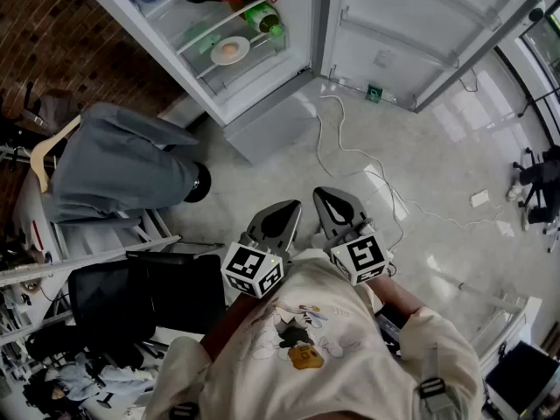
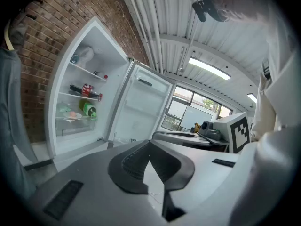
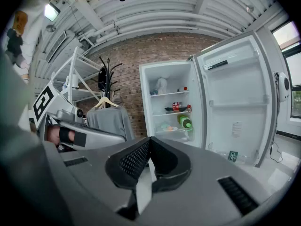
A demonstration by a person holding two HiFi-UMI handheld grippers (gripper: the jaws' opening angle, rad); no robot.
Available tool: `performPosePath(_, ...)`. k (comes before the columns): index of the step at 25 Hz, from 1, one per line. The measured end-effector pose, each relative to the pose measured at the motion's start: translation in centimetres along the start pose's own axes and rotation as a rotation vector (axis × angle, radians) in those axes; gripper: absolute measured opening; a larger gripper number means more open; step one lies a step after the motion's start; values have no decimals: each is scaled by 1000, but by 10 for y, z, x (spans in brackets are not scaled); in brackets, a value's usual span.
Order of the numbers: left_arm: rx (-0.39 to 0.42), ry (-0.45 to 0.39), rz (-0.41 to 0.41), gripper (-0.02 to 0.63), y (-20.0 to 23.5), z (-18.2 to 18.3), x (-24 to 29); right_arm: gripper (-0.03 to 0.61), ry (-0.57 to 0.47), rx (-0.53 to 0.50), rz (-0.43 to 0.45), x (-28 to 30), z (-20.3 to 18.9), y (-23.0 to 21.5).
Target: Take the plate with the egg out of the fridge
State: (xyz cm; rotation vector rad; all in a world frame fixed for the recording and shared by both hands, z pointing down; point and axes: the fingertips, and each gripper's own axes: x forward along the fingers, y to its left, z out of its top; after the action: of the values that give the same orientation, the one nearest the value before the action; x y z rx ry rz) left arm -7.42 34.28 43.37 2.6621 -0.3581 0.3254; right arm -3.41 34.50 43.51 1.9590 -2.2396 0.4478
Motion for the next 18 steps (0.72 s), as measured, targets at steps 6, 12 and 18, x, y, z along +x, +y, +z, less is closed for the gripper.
performPosePath(6,21,2,2,9,15,-2,2,6,-9,-35,1,14,4,-4)
performPosePath(12,13,17,9,9,21,-4,14,6,-27,-23,-3,18,18,-15)
performPosePath(18,30,21,23,9,11,-1,40,6,-53,13,19,6,10,-44)
